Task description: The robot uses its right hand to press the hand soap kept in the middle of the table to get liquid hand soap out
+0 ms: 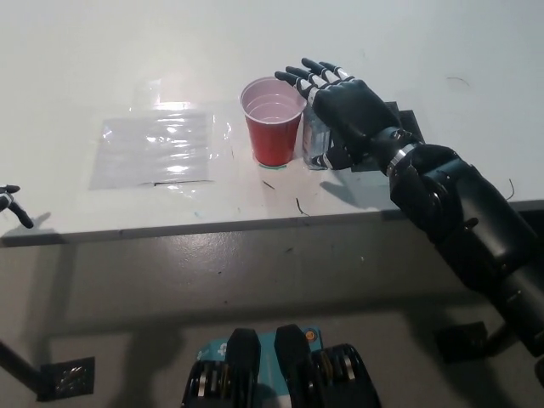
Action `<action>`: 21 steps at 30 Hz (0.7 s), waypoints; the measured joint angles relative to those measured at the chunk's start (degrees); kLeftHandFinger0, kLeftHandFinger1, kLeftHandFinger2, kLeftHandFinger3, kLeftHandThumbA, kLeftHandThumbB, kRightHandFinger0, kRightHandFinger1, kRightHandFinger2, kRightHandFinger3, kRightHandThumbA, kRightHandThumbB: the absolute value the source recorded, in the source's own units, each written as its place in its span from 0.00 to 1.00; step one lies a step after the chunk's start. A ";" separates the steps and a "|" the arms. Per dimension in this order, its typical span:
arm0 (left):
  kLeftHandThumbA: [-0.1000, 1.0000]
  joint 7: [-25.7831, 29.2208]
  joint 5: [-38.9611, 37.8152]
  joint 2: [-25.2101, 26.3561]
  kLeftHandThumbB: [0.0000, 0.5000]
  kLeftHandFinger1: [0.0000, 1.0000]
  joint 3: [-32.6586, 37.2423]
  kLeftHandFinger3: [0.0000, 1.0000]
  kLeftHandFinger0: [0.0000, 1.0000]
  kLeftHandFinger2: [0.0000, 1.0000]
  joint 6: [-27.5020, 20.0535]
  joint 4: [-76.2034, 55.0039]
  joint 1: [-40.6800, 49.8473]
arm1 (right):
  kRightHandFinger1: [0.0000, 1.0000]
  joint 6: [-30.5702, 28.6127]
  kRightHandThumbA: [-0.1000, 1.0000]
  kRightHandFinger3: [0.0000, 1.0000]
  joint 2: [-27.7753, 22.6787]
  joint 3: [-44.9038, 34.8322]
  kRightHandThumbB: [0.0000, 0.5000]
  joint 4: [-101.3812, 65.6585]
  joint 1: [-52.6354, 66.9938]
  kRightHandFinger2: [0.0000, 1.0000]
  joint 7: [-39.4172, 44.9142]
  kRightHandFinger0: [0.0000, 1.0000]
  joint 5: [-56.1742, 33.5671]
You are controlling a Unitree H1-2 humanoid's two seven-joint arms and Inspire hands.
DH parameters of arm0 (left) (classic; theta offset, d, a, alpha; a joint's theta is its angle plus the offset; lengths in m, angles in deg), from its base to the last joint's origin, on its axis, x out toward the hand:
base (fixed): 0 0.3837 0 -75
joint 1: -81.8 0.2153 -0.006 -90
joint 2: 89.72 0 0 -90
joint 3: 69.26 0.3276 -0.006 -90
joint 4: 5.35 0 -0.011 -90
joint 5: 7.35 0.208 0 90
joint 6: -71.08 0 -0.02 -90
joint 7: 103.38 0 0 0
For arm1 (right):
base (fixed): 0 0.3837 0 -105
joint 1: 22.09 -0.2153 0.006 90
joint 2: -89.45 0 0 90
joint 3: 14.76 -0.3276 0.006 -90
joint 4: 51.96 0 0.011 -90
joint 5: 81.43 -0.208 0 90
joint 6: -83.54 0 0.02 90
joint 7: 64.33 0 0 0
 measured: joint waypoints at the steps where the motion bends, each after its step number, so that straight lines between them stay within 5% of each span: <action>1: 1.00 0.00 0.02 0.01 0.29 1.00 -0.01 0.83 1.00 1.00 0.00 0.00 0.00 | 1.00 0.03 1.00 1.00 0.02 0.00 0.92 0.00 0.00 1.00 -0.01 1.00 0.00; 11: 1.00 0.00 -0.10 0.39 0.28 1.00 0.09 0.83 1.00 0.98 0.00 0.02 -0.33 | 1.00 -0.04 1.00 1.00 1.44 0.09 0.98 3.07 -0.44 1.00 -2.19 1.00 0.00; 21: 1.00 -0.03 -0.03 0.48 0.31 1.00 0.08 0.81 1.00 0.99 0.00 0.09 -0.39 | 1.00 -0.50 1.00 1.00 2.05 0.15 0.91 3.97 -0.08 1.00 -5.04 1.00 -0.01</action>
